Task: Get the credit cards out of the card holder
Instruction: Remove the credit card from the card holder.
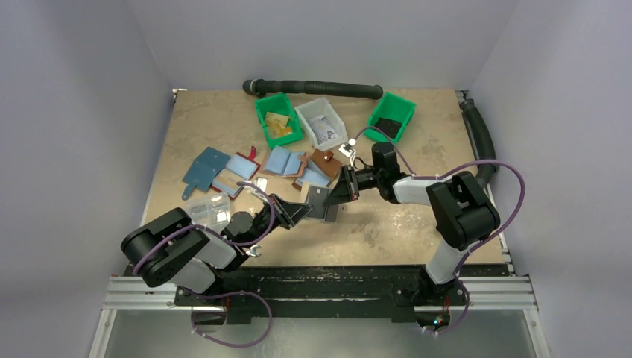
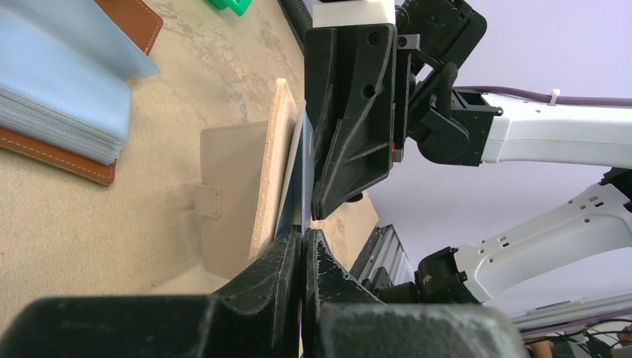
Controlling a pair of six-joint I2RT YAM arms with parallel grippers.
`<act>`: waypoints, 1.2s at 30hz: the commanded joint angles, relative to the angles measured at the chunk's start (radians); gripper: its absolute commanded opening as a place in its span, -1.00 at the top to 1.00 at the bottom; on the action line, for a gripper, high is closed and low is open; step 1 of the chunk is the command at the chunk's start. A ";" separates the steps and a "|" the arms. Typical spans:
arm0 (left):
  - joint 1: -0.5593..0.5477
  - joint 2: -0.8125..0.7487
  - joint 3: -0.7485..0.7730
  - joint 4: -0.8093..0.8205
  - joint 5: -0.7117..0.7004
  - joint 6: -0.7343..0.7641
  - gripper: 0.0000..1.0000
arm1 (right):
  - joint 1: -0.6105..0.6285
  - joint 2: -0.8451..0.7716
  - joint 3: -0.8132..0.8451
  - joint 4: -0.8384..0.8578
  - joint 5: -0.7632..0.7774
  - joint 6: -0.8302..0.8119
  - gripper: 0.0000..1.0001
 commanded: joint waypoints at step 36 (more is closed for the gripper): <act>0.085 -0.034 0.032 -0.066 0.140 -0.056 0.78 | 0.019 -0.015 0.064 -0.178 -0.077 -0.221 1.00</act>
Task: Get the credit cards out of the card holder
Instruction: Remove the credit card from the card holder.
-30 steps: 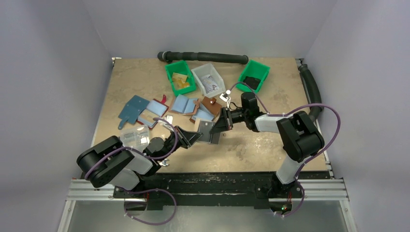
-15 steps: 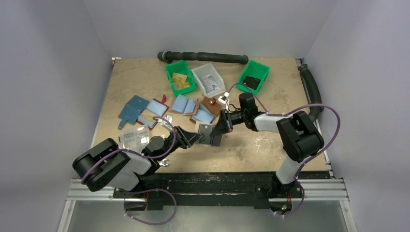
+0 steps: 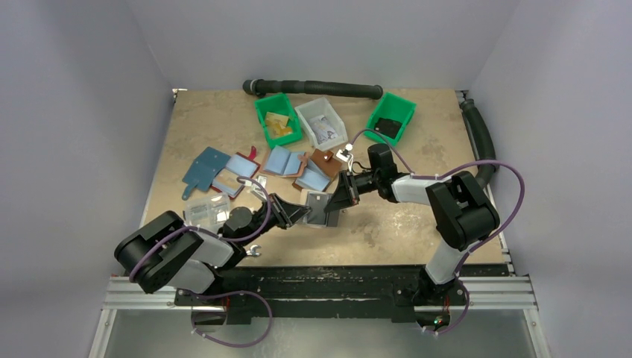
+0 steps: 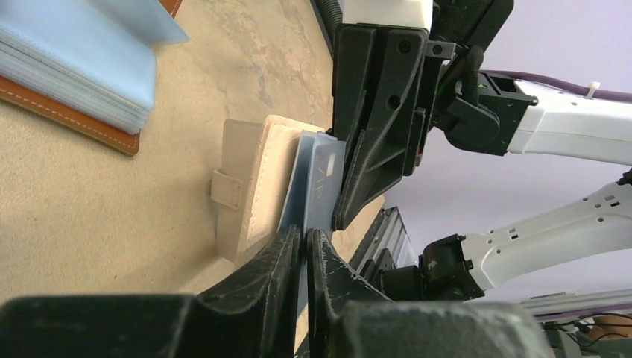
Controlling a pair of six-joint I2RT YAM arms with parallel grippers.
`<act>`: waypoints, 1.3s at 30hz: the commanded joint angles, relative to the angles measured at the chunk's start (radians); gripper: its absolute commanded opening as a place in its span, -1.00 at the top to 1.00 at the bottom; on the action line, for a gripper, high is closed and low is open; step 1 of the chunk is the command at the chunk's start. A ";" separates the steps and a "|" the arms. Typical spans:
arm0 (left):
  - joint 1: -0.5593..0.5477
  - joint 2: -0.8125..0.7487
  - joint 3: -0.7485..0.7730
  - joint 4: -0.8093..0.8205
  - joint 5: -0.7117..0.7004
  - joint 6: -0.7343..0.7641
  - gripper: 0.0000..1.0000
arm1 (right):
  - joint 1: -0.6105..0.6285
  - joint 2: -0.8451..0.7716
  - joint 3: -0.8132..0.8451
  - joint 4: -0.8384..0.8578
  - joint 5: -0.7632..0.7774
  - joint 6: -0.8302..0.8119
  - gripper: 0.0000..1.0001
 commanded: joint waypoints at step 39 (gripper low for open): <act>0.144 0.250 -0.068 0.490 0.170 -0.179 1.00 | 0.007 0.028 0.080 -0.137 -0.026 -0.164 0.93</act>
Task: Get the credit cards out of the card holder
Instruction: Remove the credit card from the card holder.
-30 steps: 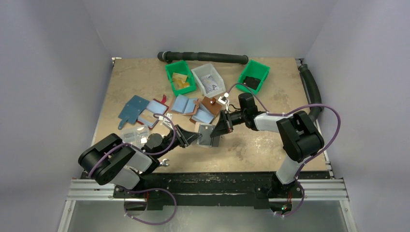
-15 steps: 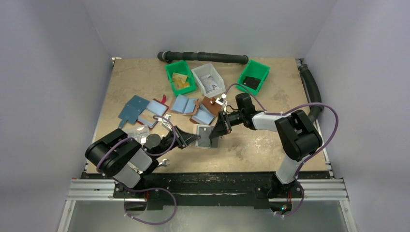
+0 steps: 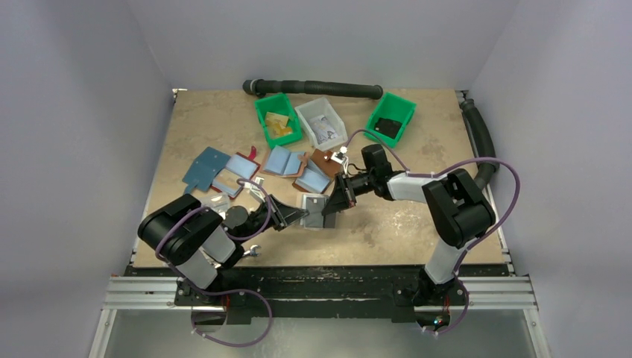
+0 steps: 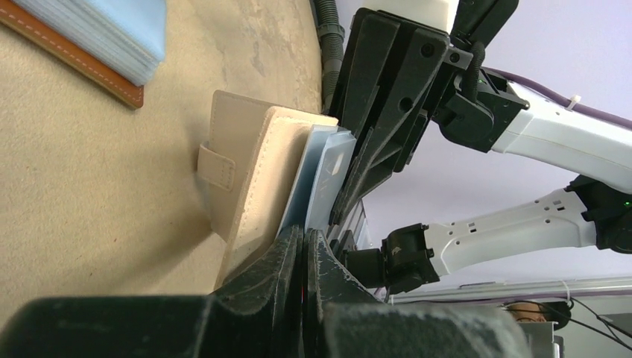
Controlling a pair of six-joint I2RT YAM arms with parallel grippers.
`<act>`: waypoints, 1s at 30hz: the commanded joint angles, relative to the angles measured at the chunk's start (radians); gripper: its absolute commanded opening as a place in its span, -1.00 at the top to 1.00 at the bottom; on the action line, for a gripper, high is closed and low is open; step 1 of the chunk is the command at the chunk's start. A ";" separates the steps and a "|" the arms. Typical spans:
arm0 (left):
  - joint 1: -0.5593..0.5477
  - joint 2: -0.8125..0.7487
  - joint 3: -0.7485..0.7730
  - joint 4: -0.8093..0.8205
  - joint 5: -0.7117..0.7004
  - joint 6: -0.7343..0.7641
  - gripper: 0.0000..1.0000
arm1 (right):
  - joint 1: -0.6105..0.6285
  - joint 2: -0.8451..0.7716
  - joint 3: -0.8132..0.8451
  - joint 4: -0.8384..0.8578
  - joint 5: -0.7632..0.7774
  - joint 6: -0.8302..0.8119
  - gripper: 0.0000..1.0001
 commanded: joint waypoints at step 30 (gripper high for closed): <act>0.057 0.094 -0.057 0.274 0.009 -0.019 1.00 | -0.067 0.014 0.096 -0.198 0.007 -0.234 0.99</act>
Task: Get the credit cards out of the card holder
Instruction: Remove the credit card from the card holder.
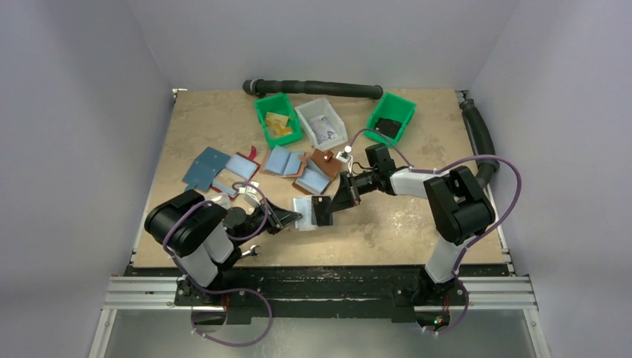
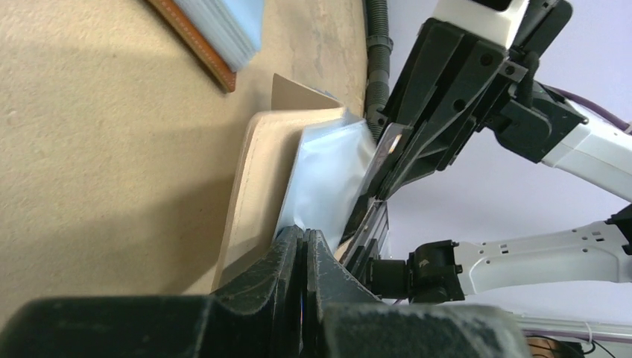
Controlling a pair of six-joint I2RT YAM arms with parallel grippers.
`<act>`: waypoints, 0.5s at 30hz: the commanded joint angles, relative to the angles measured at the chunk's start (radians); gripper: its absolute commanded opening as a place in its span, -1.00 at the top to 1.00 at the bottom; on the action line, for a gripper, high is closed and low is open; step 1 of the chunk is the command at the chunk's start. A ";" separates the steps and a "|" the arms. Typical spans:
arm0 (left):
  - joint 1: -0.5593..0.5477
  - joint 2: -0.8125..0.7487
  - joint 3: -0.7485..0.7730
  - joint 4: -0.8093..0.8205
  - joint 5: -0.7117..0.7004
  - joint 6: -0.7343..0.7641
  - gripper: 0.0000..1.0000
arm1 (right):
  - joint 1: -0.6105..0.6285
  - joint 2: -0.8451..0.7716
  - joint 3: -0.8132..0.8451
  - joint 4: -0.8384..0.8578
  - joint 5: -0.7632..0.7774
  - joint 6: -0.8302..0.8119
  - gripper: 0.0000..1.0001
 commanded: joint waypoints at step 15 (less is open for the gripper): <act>0.020 0.065 -0.023 0.274 0.027 -0.010 1.00 | -0.067 -0.025 0.094 -0.171 0.000 -0.229 1.00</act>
